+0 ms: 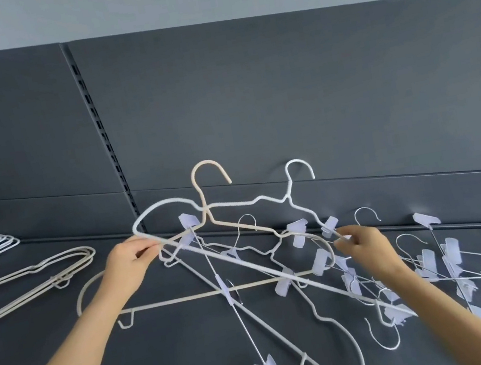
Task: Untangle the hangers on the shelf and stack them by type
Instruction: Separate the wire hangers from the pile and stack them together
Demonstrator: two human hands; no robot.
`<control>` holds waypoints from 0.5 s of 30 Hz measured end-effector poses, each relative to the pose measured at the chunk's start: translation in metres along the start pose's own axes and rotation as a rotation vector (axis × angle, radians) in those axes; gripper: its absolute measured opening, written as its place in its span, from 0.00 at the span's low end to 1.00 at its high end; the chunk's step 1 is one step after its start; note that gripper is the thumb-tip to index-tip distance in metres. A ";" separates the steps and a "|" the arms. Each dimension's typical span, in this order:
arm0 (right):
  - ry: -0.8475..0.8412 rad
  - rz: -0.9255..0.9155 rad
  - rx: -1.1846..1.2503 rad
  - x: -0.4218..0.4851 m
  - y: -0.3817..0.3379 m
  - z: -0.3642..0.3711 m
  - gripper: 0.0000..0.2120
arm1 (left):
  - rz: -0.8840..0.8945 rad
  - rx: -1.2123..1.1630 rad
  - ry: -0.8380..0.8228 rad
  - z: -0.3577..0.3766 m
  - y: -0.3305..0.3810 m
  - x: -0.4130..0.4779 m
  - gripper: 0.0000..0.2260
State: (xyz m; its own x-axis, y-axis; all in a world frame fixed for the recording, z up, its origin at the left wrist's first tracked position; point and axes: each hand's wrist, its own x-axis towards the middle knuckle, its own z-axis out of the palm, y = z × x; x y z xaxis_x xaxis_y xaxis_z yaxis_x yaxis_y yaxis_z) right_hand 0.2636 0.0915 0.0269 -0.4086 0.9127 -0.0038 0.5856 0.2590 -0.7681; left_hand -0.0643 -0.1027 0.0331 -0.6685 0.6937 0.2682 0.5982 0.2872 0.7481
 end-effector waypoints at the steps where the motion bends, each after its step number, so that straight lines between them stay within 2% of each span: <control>1: -0.021 0.025 -0.040 0.002 0.000 0.002 0.07 | -0.015 -0.017 -0.011 0.000 -0.002 0.001 0.06; 5: -0.081 0.083 -0.118 0.006 -0.004 0.010 0.07 | -0.014 -0.012 -0.021 0.006 -0.009 0.003 0.06; 9: -0.093 0.046 -0.076 0.007 -0.013 0.015 0.06 | -0.083 0.066 0.046 0.022 -0.016 0.009 0.06; 12: -0.079 0.013 -0.014 0.007 -0.010 0.016 0.06 | -0.070 0.126 -0.048 0.030 -0.028 0.009 0.07; 15: -0.072 0.036 0.080 0.008 -0.002 0.014 0.10 | -0.121 0.210 -0.129 0.028 -0.043 0.006 0.13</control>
State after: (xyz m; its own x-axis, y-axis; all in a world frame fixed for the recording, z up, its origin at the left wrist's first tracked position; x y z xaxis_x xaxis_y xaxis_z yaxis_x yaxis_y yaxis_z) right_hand 0.2490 0.0942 0.0194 -0.4393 0.8952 -0.0755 0.5439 0.1982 -0.8154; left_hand -0.0820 -0.0920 -0.0149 -0.6873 0.7202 0.0949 0.6046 0.4947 0.6243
